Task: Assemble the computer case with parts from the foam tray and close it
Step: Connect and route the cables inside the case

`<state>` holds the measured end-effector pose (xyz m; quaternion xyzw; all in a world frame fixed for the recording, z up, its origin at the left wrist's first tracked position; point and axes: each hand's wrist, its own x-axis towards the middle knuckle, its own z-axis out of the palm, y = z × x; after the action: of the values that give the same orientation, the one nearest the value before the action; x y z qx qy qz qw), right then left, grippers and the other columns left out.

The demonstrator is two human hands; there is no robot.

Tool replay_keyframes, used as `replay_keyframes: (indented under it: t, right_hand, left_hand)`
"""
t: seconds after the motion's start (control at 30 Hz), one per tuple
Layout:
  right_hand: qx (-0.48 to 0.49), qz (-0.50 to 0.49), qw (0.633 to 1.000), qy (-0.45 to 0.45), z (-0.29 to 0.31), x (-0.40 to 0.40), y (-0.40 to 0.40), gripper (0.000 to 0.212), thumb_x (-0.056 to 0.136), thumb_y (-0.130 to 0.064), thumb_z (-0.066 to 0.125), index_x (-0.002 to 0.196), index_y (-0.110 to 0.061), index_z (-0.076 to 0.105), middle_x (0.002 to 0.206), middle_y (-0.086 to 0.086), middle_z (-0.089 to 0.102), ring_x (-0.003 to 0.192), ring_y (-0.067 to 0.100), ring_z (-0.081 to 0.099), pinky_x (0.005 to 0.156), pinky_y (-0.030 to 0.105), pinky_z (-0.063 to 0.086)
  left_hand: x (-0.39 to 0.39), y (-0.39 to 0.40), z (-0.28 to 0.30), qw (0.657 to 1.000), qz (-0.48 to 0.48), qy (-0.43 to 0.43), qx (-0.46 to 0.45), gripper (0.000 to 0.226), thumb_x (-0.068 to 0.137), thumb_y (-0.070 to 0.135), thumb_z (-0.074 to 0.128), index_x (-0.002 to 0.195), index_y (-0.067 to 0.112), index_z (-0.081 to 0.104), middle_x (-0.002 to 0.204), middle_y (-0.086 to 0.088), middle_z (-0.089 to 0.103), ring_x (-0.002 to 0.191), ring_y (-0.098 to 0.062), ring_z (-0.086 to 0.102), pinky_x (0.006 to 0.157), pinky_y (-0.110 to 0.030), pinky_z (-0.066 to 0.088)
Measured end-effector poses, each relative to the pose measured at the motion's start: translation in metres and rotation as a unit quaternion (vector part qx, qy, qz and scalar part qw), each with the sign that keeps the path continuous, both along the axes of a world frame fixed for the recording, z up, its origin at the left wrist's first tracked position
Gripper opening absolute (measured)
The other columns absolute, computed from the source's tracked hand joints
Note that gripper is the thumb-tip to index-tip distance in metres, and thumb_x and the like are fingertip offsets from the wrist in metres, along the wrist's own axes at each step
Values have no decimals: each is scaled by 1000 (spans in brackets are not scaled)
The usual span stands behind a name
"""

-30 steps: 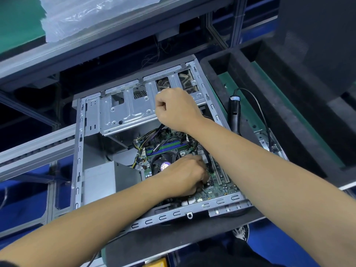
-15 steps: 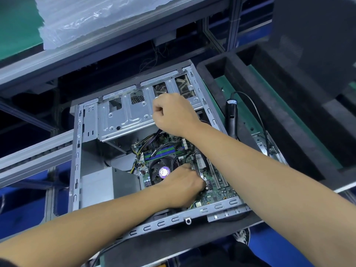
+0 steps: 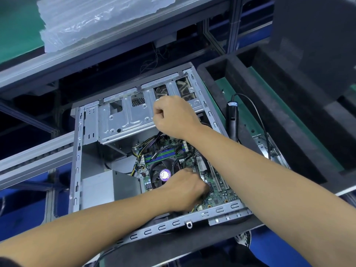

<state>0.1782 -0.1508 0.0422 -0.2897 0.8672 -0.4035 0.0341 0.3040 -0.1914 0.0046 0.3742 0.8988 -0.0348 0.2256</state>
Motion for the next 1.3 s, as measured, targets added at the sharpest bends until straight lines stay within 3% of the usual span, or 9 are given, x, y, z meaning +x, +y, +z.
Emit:
replay_keyframes:
  t: [0.3, 0.8, 0.97, 1.13, 1.3]
  right_hand:
    - [2, 0, 1000, 1, -1, -1, 0, 22, 79, -3, 50, 60, -12, 44, 74, 12, 61, 64, 23, 48, 56, 30, 41]
    - [4, 0, 1000, 6, 0, 0, 0, 18, 79, -3, 51, 63, -9, 47, 74, 13, 62, 66, 26, 53, 58, 33, 47]
    - [9, 2, 1000, 2, 0, -1, 0, 21, 79, -4, 51, 61, -13, 45, 74, 12, 63, 68, 27, 56, 57, 31, 45]
    - [3, 1, 1000, -3, -1, -1, 0, 26, 79, -4, 51, 58, -15, 41, 70, 7, 57, 64, 22, 47, 52, 25, 34]
    - [3, 3, 1000, -2, -1, 0, 0, 23, 79, -4, 51, 60, -13, 42, 70, 7, 55, 65, 22, 47, 54, 27, 35]
  left_hand:
    - [0, 1, -3, 1000, 16, 7, -14, 12, 75, 10, 52, 67, 16, 46, 64, -10, 55, 59, -28, 39, 71, -30, 26]
    - [0, 2, -6, 998, 11, 23, -56, 8, 72, 6, 53, 71, 13, 56, 67, -9, 58, 61, -27, 44, 70, -29, 22]
    - [-2, 3, -6, 998, 47, 10, -31, 7, 70, 9, 53, 71, 12, 59, 68, -11, 60, 59, -29, 39, 72, -29, 26]
    - [-1, 4, -5, 998, 21, 19, -61, 8, 72, 7, 53, 69, 15, 53, 69, -12, 60, 60, -29, 41, 70, -29, 20]
    - [-2, 4, -7, 997, 13, 26, -69, 11, 71, 4, 53, 71, 15, 56, 70, -11, 62, 60, -29, 42, 70, -29, 22]
